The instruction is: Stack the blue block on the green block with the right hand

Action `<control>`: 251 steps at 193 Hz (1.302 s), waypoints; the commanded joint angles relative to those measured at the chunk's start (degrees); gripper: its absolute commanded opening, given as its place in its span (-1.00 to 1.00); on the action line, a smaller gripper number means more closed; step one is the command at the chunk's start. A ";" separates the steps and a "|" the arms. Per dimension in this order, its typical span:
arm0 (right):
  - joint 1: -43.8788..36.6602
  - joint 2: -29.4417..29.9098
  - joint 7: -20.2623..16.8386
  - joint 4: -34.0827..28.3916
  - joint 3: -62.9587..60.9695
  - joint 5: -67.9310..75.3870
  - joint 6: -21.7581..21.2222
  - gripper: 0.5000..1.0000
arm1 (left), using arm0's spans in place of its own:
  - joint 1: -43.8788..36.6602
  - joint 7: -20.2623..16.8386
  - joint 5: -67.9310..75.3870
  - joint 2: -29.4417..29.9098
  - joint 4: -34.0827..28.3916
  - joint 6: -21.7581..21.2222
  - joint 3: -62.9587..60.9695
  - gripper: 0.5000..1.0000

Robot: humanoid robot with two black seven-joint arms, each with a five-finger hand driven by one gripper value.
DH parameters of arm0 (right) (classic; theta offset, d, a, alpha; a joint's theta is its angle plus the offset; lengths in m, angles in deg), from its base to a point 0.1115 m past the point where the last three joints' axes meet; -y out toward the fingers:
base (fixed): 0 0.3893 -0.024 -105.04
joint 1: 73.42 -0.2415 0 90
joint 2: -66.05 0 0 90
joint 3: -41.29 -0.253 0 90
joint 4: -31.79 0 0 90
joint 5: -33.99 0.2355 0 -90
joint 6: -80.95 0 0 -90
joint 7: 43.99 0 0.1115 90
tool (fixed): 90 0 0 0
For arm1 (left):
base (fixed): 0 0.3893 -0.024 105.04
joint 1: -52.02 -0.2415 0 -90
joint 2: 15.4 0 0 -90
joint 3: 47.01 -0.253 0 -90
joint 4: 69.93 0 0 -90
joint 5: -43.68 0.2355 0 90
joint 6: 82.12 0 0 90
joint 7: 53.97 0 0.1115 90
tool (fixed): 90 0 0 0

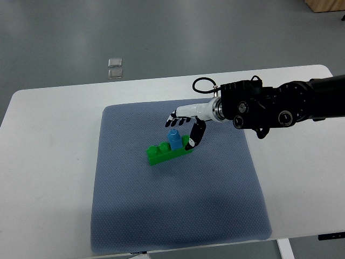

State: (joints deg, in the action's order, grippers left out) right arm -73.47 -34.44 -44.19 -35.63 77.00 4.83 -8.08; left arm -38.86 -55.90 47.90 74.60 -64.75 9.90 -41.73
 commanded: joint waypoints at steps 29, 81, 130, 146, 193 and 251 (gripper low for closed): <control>0.05 -0.05 0.02 0.10 -0.29 0.07 0.17 0.48 | 0.01 0.00 0.00 0.00 0.00 0.00 0.00 1.00; -2.06 -1.46 -0.24 0.10 -0.64 1.82 -1.32 0.48 | 0.01 0.00 0.00 0.00 0.00 0.00 0.00 1.00; -4.61 -1.90 -0.33 -0.52 -1.08 4.28 -3.43 0.46 | 0.01 0.00 0.00 0.00 0.00 0.00 0.00 1.00; -4.61 -1.63 -0.24 -1.22 -1.08 4.63 -3.44 0.43 | 0.01 0.00 0.00 0.00 0.00 0.00 0.00 1.00; -4.35 -0.93 -0.24 -1.92 -1.08 4.72 -2.91 0.33 | 0.01 0.00 0.00 0.00 0.00 0.00 0.00 1.00; -4.61 -3.92 -2.00 -0.34 -4.42 6.13 -2.29 0.38 | 0.01 0.00 0.00 0.00 0.00 0.00 0.00 1.00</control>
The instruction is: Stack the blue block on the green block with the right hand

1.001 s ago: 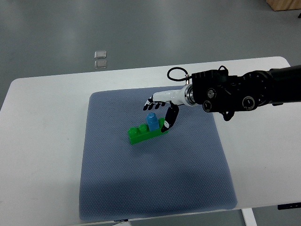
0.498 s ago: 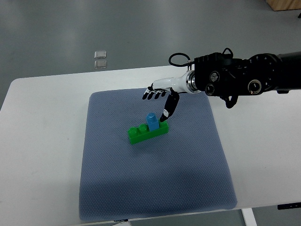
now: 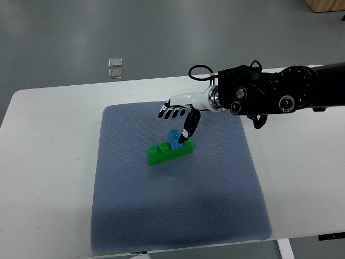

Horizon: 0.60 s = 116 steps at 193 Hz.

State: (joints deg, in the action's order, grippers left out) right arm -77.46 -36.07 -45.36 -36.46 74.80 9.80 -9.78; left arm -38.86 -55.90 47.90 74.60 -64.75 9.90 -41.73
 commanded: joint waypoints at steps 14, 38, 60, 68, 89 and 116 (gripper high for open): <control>-0.71 -3.96 -1.09 0.49 -4.25 3.89 -1.38 0.45 | 0.00 0.00 0.00 0.00 0.00 0.00 -0.09 1.00; 0.26 -6.42 -0.92 2.24 -8.81 9.51 -4.45 0.58 | 0.00 0.00 0.00 0.00 0.00 0.00 0.00 1.00; 5.18 -7.82 -0.65 5.50 -16.64 17.16 -5.07 0.63 | 0.00 0.00 0.00 0.00 0.00 0.00 0.00 1.00; 7.73 -8.35 -0.65 7.34 -19.98 20.15 -5.07 0.64 | 0.00 0.00 0.00 0.00 0.00 0.00 0.00 1.00; 13.44 -8.00 -0.48 12.97 -28.06 24.98 -4.72 0.65 | 0.00 0.00 0.00 0.00 0.00 0.00 0.00 1.00; 21.71 -7.65 -0.48 19.56 -40.90 27.01 -5.24 0.65 | 0.00 0.00 0.00 0.00 0.00 0.00 0.00 1.00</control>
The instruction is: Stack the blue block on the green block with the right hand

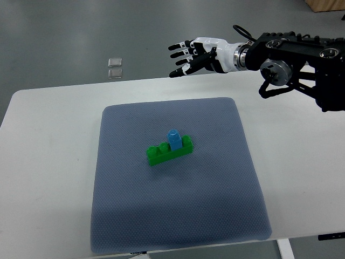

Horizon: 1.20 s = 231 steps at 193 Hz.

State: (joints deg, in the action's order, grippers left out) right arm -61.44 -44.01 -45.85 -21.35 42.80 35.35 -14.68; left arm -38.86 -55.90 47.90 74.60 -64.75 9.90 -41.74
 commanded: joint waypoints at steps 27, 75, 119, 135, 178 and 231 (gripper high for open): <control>13.50 2.31 0.63 9.28 -21.18 1.45 -1.49 0.65 | 0.00 0.00 0.00 0.00 0.00 0.00 -0.08 1.00; 26.33 9.16 4.32 12.89 -43.43 1.45 -6.58 0.65 | 0.00 0.00 0.00 0.00 0.00 0.00 -0.08 1.00; 31.61 11.98 6.78 13.06 -46.33 1.45 -7.99 0.65 | 0.00 0.00 0.00 0.00 0.00 0.00 0.01 1.00; 32.66 11.98 9.24 13.06 -46.33 1.45 -8.08 0.65 | 0.00 0.00 0.00 0.00 0.00 0.00 -0.08 1.00; 33.10 11.89 10.38 13.85 -46.33 1.45 -9.31 0.65 | 0.00 0.00 0.00 0.00 0.00 0.00 0.01 1.00; 32.84 11.80 10.47 20.97 -46.42 1.36 -13.70 0.65 | 0.00 0.00 0.00 0.00 0.00 0.00 -0.08 1.00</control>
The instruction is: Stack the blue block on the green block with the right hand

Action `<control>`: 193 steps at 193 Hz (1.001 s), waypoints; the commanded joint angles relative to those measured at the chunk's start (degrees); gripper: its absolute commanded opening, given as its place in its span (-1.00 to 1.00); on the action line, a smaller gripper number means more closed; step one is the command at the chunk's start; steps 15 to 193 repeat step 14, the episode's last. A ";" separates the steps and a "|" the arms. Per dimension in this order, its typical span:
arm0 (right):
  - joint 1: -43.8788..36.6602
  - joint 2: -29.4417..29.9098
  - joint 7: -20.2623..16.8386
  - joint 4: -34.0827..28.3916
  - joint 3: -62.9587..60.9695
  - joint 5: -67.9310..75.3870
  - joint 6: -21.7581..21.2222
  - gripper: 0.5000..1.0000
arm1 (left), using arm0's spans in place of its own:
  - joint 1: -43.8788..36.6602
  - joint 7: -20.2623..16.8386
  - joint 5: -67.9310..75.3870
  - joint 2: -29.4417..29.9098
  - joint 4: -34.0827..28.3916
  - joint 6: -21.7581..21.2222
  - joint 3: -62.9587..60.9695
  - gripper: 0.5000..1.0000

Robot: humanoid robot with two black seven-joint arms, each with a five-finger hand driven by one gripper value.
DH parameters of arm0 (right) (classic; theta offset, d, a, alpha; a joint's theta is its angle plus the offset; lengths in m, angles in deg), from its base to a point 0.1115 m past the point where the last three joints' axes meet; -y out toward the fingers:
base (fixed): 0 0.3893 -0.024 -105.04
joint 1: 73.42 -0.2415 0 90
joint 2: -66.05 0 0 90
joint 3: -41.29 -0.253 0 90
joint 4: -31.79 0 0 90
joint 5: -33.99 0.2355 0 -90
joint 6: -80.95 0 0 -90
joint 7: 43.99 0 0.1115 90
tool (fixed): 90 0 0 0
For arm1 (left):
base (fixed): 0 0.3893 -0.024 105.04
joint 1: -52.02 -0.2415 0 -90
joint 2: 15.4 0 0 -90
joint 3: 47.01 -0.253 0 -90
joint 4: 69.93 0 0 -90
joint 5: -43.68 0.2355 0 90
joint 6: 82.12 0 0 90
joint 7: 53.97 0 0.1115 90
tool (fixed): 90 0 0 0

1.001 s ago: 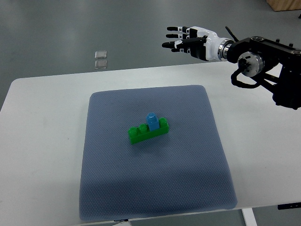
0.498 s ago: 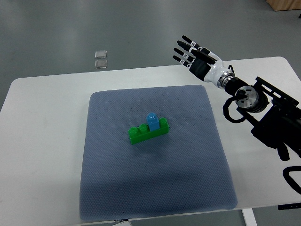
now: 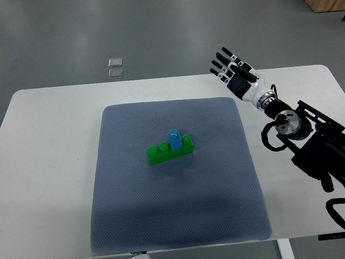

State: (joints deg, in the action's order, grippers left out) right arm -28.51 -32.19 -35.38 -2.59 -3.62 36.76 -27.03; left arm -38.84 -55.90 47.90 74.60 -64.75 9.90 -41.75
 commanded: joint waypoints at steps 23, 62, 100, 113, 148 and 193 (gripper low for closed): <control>-0.18 0.07 0.00 3.01 0.00 0.04 -1.45 0.65 | -0.01 0.00 0.00 0.00 0.00 0.00 -0.08 1.00; -0.18 0.07 0.00 3.01 0.00 0.04 -1.45 0.65 | -0.01 0.00 0.00 0.00 0.00 0.00 -0.08 1.00; -0.18 0.07 0.00 3.01 0.00 0.04 -1.45 0.65 | -0.01 0.00 0.00 0.00 0.00 0.00 -0.08 1.00; -0.18 0.07 0.00 3.01 0.00 0.04 -1.45 0.65 | -0.01 0.00 0.00 0.00 0.00 0.00 -0.08 1.00; -0.18 0.07 0.00 3.01 0.00 0.04 -1.45 0.65 | -0.01 0.00 0.00 0.00 0.00 0.00 -0.08 1.00; -0.18 0.07 0.00 3.01 0.00 0.04 -1.45 0.65 | -0.01 0.00 0.00 0.00 0.00 0.00 -0.08 1.00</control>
